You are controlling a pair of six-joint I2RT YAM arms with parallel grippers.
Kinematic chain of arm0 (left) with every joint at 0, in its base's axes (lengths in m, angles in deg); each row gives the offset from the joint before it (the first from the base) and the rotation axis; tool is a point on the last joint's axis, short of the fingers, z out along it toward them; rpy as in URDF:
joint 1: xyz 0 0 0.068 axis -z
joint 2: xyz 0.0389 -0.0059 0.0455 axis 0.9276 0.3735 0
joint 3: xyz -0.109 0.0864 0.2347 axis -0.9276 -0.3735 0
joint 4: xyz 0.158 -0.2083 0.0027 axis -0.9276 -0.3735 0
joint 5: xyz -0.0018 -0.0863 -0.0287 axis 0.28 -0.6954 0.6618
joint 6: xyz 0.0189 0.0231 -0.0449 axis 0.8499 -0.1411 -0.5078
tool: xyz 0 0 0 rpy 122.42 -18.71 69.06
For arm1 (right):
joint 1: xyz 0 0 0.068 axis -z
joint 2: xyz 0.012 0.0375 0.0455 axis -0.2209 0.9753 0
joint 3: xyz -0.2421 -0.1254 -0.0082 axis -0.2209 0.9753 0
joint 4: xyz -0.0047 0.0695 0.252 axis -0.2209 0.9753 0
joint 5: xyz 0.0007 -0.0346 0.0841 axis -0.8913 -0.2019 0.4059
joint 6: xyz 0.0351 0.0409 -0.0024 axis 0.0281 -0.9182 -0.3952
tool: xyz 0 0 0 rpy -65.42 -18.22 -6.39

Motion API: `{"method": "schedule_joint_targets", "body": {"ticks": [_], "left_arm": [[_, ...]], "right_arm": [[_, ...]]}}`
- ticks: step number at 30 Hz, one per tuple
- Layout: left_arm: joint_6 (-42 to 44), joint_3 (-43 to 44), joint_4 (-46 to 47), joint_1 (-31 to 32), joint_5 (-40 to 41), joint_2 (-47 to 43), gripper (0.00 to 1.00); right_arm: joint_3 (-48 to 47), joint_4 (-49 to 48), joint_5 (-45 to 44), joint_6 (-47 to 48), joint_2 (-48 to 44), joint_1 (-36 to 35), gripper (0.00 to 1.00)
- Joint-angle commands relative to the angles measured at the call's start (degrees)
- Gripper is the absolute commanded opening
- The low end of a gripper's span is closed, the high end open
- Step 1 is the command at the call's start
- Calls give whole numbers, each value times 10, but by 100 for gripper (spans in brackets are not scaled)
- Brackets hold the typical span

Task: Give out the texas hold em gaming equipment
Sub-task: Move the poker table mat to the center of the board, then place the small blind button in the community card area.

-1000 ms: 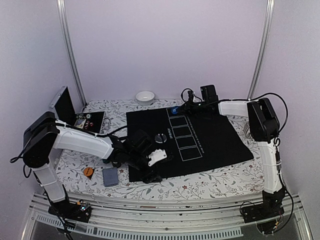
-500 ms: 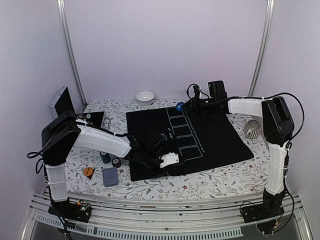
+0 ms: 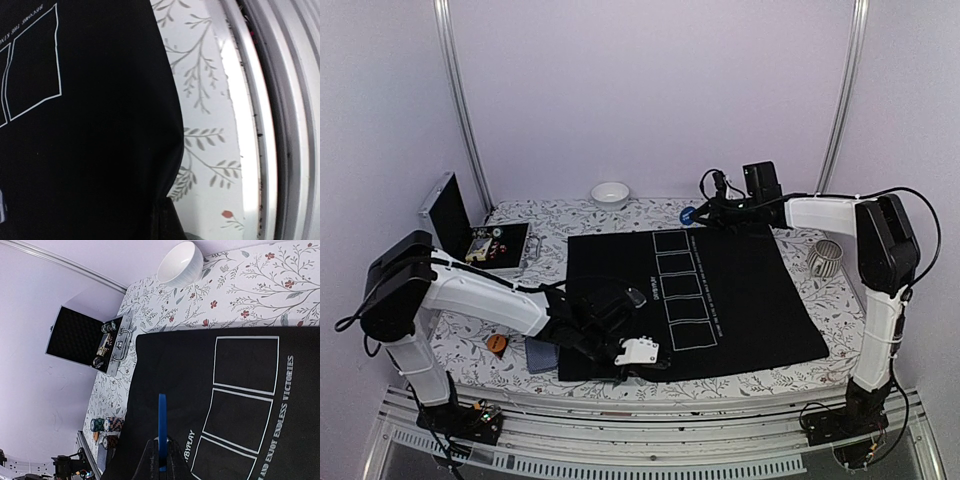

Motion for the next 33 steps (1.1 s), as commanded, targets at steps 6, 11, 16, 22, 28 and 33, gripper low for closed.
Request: {"method": "schedule_joint_targets", "body": {"ticks": [6,11,16,22,28,33], "left_arm": [[26,-8,-21,23,-13,12,0],[20,-3,-12,28,-18,9,0],[5,-1,-9,29,-10,-6,8],[-22,18,-39,28,-2,-43,46],[-33,22,-30,9,-10,-111,52],[-70,25,-10,-30,-27,-155,52]], "right_arm": [[-3,1,-10,4,38,25,2],[-87,0,-8,-15,112,52,2],[-171,-2,3,-49,184,60,2],[-170,-3,4,-59,212,60,2],[-168,-18,22,-54,210,45,2],[-132,-23,-3,-66,197,58,2]]}}
